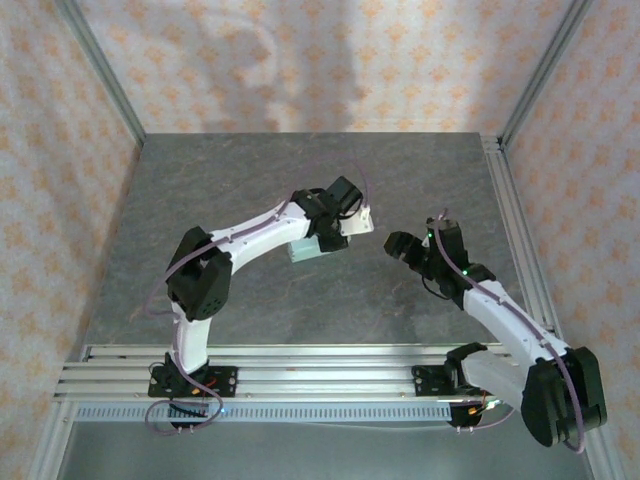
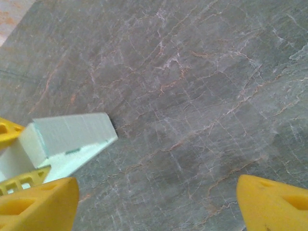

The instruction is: Fold the paper box

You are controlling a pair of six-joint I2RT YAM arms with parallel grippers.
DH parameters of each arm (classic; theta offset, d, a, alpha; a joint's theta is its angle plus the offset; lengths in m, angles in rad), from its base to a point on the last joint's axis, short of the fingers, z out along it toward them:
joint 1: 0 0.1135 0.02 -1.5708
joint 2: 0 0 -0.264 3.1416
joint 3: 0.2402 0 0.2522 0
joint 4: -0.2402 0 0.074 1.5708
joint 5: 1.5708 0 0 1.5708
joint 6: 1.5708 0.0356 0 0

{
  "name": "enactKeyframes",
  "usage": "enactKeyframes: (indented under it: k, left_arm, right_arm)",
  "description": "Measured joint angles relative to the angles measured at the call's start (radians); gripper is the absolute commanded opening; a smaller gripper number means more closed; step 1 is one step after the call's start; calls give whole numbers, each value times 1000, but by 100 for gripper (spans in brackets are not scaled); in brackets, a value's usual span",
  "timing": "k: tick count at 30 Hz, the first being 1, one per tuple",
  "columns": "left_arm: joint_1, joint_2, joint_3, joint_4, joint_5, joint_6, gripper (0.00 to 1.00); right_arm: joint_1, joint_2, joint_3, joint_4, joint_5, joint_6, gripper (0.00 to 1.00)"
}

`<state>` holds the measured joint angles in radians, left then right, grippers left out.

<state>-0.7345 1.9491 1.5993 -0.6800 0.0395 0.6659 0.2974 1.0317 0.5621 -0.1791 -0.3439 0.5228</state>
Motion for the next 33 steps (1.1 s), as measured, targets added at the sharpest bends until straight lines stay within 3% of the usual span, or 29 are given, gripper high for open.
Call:
enactKeyframes:
  k: [6,13,14,18,25,27,29,33]
  left_arm:
    - [-32,-79,-219,271,-188,126,43]
    - [-51,-90,-332,492,-265,227,52]
    - [-51,-90,-332,498,-266,232,55]
    - [-51,-90,-328,507,-275,217,86]
    - [-51,-123,-335,492,-214,126,100]
    - [-48,-166,-363,493,-179,84,100]
    - [-35,-225,-397,498,-129,21,100]
    - [39,-340,-480,556,-35,-140,100]
  right_arm:
    - [0,82,0,30,-8,0,84]
    - [0,144,0,60,-23,0,84]
    - [0,144,1,61,-23,0,84]
    - [0,144,7,68,-23,0,84]
    - [-4,144,27,86,-30,-4,88]
    - [-4,144,34,98,-30,-12,90]
    - [-4,144,48,104,-30,-26,98]
    - [-4,166,86,131,-10,-83,99]
